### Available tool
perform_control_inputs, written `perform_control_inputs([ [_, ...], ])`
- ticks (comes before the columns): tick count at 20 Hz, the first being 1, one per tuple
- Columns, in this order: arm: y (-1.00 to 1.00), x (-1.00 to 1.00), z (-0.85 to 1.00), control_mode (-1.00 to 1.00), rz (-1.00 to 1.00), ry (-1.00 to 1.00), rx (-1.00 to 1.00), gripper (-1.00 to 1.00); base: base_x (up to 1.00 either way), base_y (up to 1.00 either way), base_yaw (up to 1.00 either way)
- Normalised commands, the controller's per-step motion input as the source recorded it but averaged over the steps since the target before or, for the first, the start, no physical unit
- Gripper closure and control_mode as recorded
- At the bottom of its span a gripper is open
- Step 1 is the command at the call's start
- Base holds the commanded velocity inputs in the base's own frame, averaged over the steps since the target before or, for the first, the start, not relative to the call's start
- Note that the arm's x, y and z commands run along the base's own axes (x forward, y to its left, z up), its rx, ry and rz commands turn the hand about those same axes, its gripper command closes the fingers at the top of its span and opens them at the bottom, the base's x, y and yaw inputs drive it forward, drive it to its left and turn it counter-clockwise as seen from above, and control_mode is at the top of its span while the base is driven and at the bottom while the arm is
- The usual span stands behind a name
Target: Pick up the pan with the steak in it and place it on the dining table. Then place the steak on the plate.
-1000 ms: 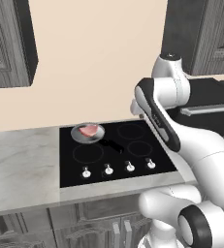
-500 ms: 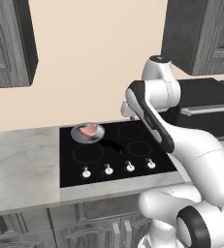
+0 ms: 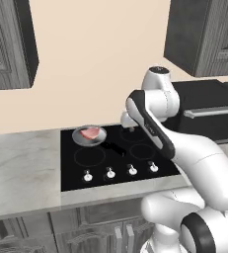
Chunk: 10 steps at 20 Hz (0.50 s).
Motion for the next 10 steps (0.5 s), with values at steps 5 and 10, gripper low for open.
perform_control_inputs([
  [5, 0.03, 0.13, -0.41, -1.0, 0.11, 0.04, 0.0, -1.0, 0.0, 0.0, 0.0],
  [10, 0.0, 0.18, -0.47, -1.0, 0.12, 0.03, 0.0, -1.0, 0.0, 0.0, 0.0],
])
